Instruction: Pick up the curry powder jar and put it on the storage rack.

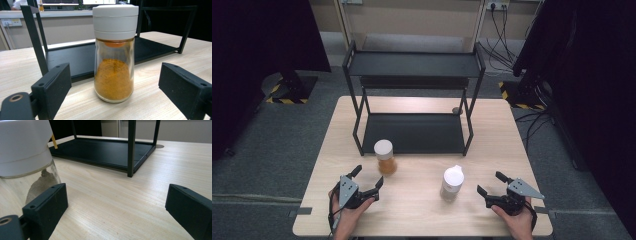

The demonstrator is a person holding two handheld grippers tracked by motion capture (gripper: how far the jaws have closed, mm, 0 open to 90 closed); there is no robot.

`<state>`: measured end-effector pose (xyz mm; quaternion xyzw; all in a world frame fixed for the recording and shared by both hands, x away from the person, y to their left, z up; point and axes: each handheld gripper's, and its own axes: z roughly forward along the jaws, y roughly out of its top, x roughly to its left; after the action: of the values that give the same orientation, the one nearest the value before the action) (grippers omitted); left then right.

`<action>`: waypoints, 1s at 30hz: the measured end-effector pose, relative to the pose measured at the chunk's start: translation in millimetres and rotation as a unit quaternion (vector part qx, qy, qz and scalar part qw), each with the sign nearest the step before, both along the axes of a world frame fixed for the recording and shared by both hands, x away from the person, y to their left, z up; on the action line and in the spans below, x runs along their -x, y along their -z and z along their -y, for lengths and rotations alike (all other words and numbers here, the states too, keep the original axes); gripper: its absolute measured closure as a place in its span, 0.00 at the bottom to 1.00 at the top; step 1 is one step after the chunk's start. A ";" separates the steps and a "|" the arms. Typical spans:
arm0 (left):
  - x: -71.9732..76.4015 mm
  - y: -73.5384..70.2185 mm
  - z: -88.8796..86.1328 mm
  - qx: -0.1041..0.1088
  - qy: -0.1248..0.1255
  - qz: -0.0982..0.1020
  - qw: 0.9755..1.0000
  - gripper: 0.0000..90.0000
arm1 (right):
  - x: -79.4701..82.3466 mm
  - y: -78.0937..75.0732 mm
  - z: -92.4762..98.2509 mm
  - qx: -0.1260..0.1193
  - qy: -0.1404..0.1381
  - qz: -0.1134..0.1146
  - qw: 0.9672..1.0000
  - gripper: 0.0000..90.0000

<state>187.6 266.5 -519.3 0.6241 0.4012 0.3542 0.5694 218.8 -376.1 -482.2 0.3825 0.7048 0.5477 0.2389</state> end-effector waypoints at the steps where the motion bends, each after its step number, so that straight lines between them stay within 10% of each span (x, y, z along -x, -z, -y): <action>1: -0.5 0.0 -0.5 0.002 0.000 -0.001 1.000 0.12 | 0.4 -0.1 -0.7 0.002 0.001 0.002 1.000 0.05; 30: -56.8 -19.7 27.8 -0.008 0.015 0.037 0.999 0.23 | 0.7 -1.1 -3.0 0.010 0.001 0.003 1.000 0.05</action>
<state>244.5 238.6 -499.5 0.6211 0.3675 0.3719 0.5839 218.1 -373.1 -481.1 0.3787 0.7092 0.5416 0.2456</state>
